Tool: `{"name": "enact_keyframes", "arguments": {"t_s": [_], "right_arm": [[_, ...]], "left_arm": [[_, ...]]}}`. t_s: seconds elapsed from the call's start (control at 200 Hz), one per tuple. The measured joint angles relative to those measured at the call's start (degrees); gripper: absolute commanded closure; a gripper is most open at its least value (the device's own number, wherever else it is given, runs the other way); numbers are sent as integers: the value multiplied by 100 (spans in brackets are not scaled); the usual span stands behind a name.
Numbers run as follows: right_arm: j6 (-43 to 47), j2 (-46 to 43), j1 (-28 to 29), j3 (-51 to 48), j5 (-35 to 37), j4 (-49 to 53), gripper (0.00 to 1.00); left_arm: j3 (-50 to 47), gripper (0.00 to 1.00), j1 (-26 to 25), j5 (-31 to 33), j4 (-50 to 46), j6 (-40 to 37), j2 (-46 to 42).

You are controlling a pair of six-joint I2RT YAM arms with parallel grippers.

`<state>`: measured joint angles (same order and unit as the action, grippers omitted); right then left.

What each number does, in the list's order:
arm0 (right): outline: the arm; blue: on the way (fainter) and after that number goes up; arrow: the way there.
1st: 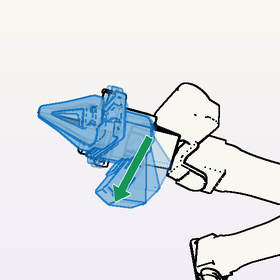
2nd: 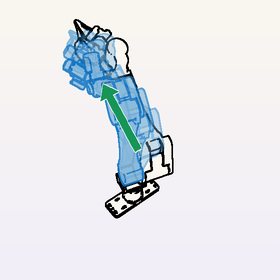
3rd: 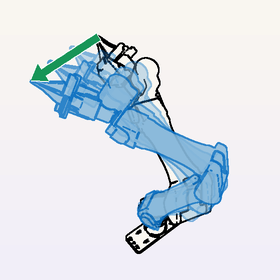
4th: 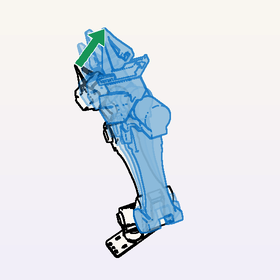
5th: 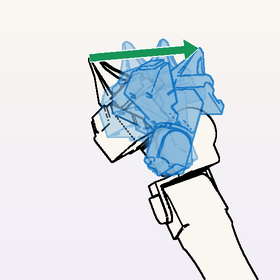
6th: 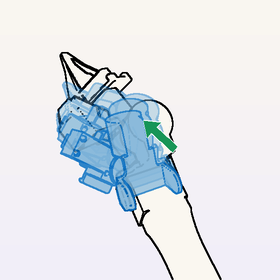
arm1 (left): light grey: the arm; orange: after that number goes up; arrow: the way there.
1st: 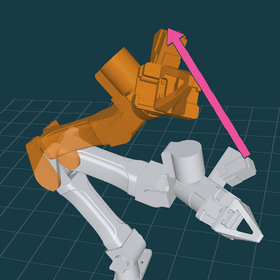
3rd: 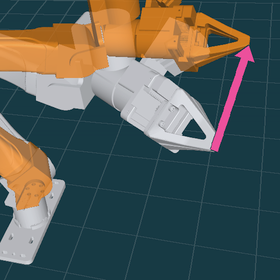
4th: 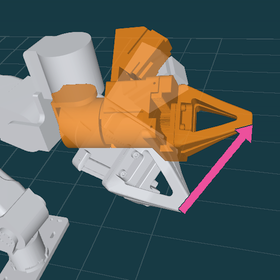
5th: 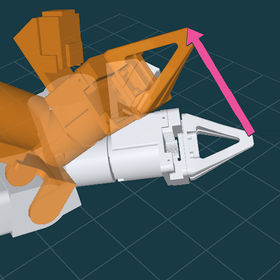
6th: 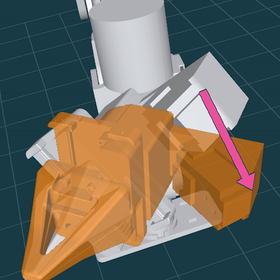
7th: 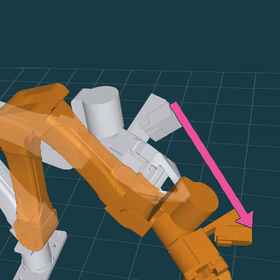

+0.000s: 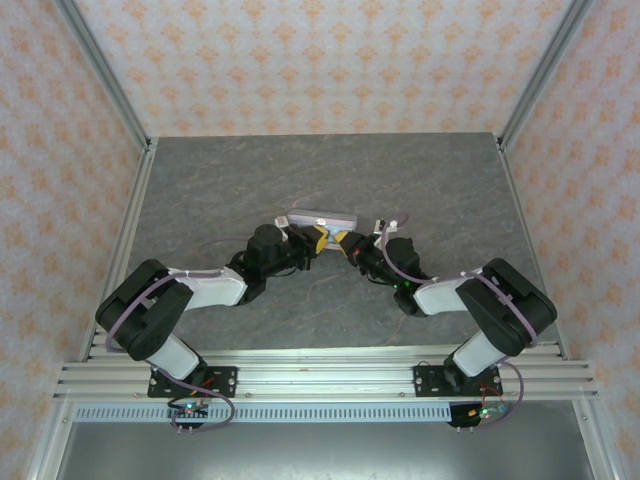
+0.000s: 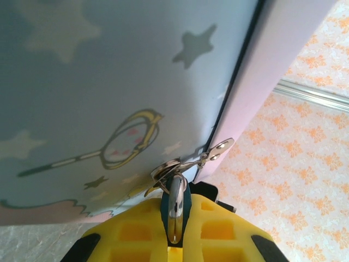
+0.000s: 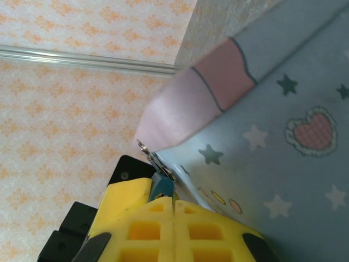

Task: Unlock the padlock with the key

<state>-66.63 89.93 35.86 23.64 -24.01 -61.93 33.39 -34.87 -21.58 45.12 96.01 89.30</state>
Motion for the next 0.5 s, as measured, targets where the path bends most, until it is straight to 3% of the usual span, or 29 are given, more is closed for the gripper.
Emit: {"name": "enact_keyframes", "arguments": {"t_s": [0.5], "right_arm": [[120, -39, 0, 17, 4, 160, 100]], "left_arm": [[-2, 100, -2, 0, -70, 0, 11]]}}
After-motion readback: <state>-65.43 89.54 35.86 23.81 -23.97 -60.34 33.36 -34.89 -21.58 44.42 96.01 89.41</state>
